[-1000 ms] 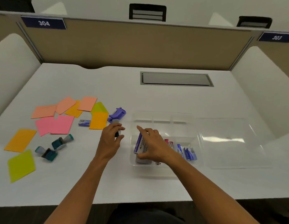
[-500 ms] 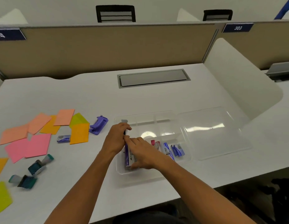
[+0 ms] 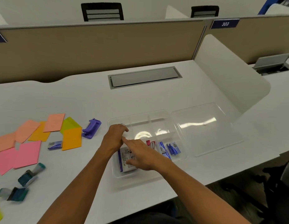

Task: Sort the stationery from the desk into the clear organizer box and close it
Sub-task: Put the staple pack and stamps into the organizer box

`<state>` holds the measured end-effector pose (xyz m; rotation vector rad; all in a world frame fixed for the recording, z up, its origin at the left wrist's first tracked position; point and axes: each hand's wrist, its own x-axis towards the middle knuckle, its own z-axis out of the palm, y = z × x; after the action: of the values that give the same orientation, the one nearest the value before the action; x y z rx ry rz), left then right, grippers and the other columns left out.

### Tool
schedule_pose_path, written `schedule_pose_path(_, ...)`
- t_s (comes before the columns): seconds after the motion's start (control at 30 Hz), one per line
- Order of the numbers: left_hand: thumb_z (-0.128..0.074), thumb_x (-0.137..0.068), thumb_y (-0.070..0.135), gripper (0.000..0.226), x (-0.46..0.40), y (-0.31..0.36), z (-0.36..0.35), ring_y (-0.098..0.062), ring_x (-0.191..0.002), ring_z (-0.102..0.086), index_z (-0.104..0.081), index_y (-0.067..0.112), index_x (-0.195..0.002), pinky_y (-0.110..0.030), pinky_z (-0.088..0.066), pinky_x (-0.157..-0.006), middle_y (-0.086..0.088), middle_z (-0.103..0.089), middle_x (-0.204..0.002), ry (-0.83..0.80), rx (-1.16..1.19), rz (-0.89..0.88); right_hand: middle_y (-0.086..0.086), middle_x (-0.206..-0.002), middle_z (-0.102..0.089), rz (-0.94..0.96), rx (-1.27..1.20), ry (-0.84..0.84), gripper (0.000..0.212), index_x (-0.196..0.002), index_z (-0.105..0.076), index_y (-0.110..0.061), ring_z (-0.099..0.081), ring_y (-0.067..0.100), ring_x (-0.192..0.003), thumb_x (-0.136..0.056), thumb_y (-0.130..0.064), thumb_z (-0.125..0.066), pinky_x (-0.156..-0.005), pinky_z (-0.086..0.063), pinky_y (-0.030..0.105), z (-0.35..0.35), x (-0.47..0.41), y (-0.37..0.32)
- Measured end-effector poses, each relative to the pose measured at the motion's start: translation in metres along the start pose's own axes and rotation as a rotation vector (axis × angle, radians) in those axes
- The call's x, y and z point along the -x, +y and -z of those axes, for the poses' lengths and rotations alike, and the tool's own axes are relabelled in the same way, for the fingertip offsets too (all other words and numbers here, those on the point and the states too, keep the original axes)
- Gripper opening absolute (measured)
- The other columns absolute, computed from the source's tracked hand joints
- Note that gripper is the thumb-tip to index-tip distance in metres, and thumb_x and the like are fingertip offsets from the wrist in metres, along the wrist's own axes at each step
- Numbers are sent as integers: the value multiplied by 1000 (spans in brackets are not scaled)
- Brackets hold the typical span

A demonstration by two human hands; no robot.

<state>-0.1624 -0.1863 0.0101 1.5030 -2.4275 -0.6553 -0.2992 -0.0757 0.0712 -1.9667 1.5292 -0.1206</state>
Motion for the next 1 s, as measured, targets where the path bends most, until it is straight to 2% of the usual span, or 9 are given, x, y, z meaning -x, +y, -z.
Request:
schedule_pose_path(0.1,-72,-82,9,36,-1,0,0,-22,-113,-58,-64,15,-116,-30,-46,-98,-5,-61,-123,-2,34,23,5,-157,-30,-5,-11,20,86,-156,-6,-27,-28,26,-142,-93,-33,-64,-113,-31,44,0,2,3)
schedule_pose_path(0.23,-68,-85,6,29,3,0,3,-21,-106,-60,-65,9,-114,-19,-40,-91,-8,-63,-118,73,107,32,4,-157,-30,-12,-31,35,83,-155,-7,-31,-29,27,-142,-94,-34,-62,-113,-31,45,-1,2,4)
schedule_pose_path(0.3,-67,-85,4,29,8,0,5,-21,-108,-59,-65,9,-114,-18,-37,-91,-8,-63,-118,118,131,51,3,-158,-29,-13,-36,38,82,-155,-8,-31,-29,26,-142,-94,-35,-62,-113,-31,44,-1,0,3)
schedule_pose_path(0.43,-65,-88,12,29,20,-4,8,-22,-118,-51,-63,12,-117,-22,-32,-96,-7,-60,-125,187,136,89,2,-159,-26,-7,-45,24,78,-155,-11,-30,-27,25,-144,-94,-36,-60,-114,-29,44,2,-5,-1)
schedule_pose_path(0.6,-65,-89,24,35,37,-15,12,-21,-127,-47,-60,19,-123,-34,-39,-104,-3,-55,-135,215,136,186,0,-161,-22,25,-48,1,76,-154,-13,-31,-25,25,-145,-95,-37,-59,-115,-28,46,3,-11,-15)
schedule_pose_path(0.8,-67,-87,23,36,70,-27,21,-20,-127,-48,-61,18,-123,-34,-40,-104,-4,-56,-134,290,153,262,0,-162,-19,114,-21,-54,77,-155,-10,-31,-22,24,-147,-95,-39,-59,-117,-25,41,-2,-23,-36)
schedule_pose_path(1.0,-66,-88,26,35,107,-45,30,-20,-131,-43,-61,20,-122,-33,-39,-105,-3,-49,-142,366,126,395,5,-159,-26,257,55,-106,79,-155,-10,-28,-32,25,-141,-95,-36,-60,-115,-29,40,-11,-35,-59)
